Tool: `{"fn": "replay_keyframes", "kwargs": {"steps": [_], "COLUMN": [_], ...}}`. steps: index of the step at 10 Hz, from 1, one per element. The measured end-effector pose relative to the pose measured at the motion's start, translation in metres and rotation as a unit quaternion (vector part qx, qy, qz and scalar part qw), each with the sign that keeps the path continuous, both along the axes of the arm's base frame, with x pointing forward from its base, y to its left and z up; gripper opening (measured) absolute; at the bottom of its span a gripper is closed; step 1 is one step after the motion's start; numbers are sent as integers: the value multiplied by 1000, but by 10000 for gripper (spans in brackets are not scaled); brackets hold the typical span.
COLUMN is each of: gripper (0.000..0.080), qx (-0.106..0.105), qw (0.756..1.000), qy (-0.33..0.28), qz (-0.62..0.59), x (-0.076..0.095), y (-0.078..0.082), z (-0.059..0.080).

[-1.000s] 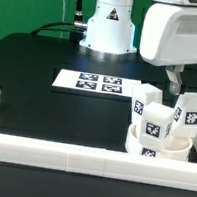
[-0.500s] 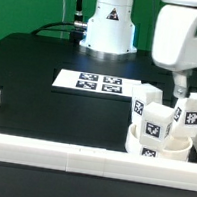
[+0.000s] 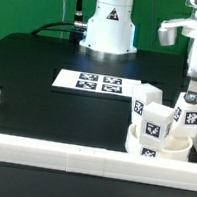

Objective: Assemble stool

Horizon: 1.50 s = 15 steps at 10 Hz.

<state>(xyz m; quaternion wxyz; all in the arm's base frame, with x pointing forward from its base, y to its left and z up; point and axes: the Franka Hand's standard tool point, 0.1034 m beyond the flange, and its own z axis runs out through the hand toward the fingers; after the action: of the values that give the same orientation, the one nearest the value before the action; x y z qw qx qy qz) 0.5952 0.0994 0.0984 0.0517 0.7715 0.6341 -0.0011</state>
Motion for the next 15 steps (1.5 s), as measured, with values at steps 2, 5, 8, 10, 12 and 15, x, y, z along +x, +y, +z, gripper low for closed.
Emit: {"fn": "replay_keyframes", "kwargs": {"steps": [2,5,8,10,12,15], "gripper": [649,649,423,343,343,343], "qx": [-16,-17,-18,-16,-15,-7], "qw": [998,999,999,1000,1000,992], "qy": [2,7,7,5,2,-8], "qz": [55,38,34,12,-14,-128], "x": [1,0,1,1,1,1], "y": [-1,-3,-8,-8,-8,-13], "z": [-4,-14,-14,-14,-14,-14]}}
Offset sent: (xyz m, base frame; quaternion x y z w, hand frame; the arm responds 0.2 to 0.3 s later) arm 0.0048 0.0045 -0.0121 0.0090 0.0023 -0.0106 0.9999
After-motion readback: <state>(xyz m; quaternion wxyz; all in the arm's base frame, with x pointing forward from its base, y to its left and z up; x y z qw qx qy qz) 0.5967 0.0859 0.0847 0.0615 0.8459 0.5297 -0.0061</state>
